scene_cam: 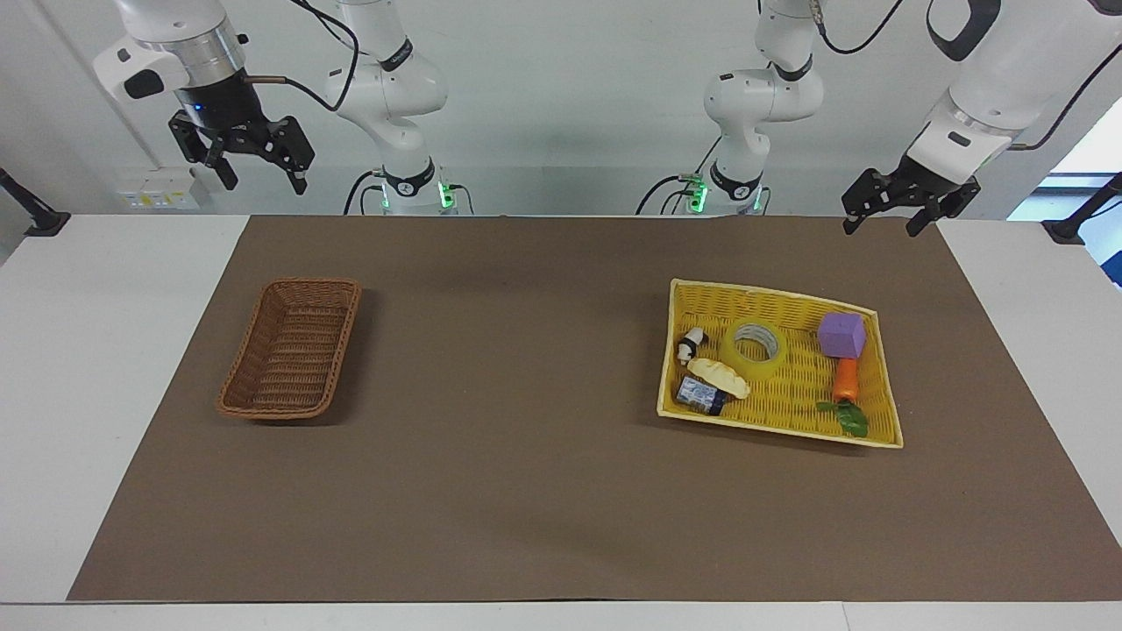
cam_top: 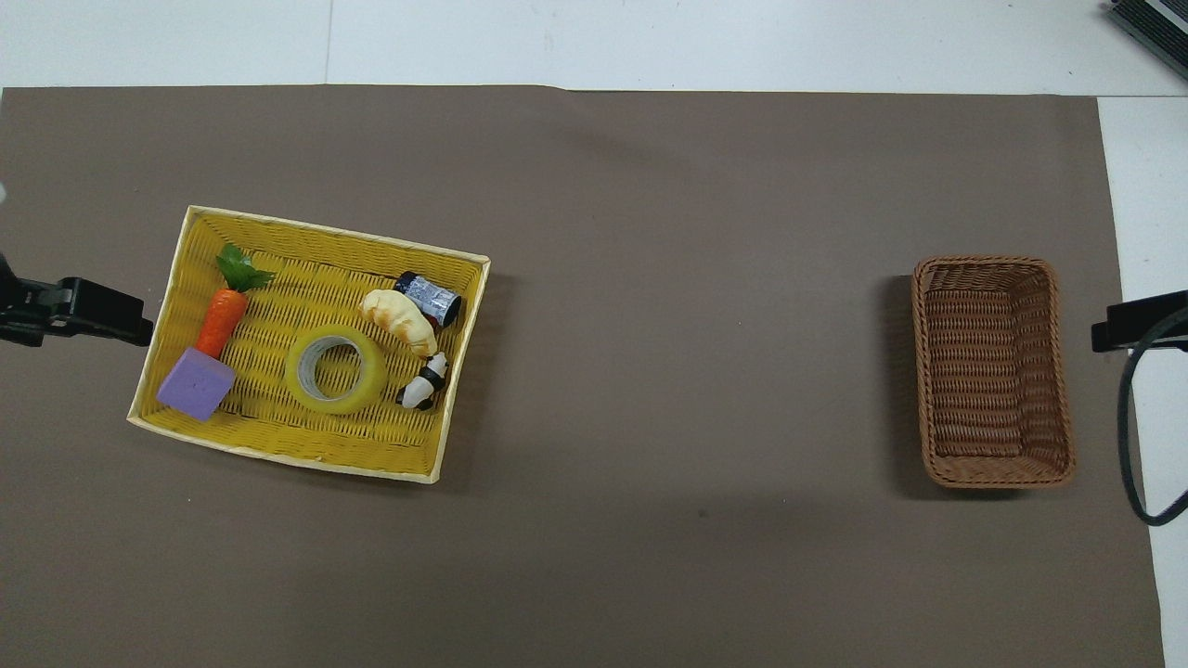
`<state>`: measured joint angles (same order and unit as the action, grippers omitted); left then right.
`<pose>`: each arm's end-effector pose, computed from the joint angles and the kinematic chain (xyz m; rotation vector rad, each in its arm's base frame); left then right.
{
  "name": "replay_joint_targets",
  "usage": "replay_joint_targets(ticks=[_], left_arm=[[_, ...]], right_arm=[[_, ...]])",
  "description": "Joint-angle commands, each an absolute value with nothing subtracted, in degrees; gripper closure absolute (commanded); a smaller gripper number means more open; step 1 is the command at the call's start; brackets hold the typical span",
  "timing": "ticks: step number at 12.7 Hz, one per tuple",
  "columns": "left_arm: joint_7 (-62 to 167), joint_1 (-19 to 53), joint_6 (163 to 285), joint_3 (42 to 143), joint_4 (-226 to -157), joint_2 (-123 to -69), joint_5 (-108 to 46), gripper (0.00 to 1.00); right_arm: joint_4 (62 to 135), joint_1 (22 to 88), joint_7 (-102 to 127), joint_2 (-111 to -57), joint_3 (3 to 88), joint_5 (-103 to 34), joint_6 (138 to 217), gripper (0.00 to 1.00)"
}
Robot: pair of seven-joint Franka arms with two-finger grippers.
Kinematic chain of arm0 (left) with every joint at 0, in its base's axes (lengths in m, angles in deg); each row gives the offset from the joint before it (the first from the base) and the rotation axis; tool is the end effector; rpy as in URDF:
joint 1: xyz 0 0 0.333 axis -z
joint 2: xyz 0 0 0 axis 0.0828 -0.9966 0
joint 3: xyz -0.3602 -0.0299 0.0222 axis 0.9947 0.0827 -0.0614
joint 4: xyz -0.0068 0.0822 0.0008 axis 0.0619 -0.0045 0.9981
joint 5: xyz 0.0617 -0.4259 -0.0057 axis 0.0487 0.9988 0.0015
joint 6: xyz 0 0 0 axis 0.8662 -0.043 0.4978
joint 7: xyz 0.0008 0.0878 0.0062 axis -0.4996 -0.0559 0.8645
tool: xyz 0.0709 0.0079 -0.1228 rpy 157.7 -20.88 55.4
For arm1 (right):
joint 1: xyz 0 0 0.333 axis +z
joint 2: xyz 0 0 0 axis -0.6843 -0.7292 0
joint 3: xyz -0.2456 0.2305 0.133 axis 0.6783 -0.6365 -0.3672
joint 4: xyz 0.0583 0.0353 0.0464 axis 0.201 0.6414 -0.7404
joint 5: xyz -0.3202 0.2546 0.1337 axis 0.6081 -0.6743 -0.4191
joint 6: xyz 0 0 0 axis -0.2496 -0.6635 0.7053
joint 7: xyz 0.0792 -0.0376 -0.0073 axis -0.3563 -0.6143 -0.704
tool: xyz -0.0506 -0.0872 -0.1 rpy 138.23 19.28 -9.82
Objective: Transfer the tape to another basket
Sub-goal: 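Reach the left gripper into the yellow tray and grasp the tape roll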
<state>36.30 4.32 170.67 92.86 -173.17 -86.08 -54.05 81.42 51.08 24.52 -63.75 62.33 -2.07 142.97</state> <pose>0.5766 -0.0368 0.6270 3.0945 -0.1062 -0.1391 0.5484 -0.0250 0.6977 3.1243 -0.1471 0.0072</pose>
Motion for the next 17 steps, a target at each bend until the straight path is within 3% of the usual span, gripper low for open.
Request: replay_joint_targets(ticks=[1, 11, 17], left_arm=[[35.65, 5.1, 175.98, 92.53, -178.7, -84.81, -54.3, 0.0], [36.8, 6.94, 196.2, 92.53, -197.42, -84.11, -52.98, 0.0], [40.48, 8.26, 206.31, 92.53, -204.81, -88.85, -52.98, 0.0]], right_arm=[[82.35, 50.82, 23.45, -62.83, 62.16, -1.99, 143.46, 0.0], [82.35, 50.82, 23.45, -62.83, 62.16, -1.99, 143.46, 0.0], [82.35, 50.82, 23.45, -62.83, 62.16, -1.99, 143.28, 0.0]])
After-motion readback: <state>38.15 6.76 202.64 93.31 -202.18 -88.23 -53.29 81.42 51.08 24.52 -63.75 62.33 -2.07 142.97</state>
